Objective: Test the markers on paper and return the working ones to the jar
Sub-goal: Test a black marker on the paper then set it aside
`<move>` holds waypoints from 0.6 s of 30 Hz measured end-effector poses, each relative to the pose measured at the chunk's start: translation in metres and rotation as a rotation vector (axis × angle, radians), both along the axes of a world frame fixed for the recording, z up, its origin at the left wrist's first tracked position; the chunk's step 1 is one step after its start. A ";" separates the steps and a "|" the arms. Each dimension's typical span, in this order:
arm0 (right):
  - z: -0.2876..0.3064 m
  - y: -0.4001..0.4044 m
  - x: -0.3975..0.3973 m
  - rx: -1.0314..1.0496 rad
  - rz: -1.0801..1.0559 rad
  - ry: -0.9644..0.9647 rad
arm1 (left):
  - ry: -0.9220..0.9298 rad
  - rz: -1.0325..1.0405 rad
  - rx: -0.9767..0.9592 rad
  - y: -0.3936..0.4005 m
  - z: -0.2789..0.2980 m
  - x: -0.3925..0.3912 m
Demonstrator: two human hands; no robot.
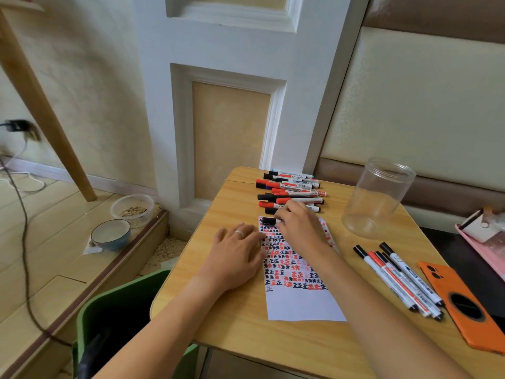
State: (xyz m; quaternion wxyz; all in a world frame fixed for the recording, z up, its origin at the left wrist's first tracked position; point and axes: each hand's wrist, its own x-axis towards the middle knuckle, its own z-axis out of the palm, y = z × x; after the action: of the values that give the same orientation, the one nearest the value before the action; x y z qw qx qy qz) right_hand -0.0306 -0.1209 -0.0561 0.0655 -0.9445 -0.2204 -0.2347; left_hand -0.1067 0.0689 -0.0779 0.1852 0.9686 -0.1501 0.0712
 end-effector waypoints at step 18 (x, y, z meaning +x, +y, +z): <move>0.001 -0.037 -0.140 0.077 0.114 -0.048 | -0.084 -0.314 -0.274 -0.034 0.018 -0.034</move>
State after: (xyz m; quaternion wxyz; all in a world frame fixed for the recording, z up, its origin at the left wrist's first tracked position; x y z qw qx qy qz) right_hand -0.1701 -0.1581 -0.0548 0.1095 -0.9214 -0.2661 -0.2614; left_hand -0.1403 0.0353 -0.0604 0.3174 0.8952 -0.2958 0.1016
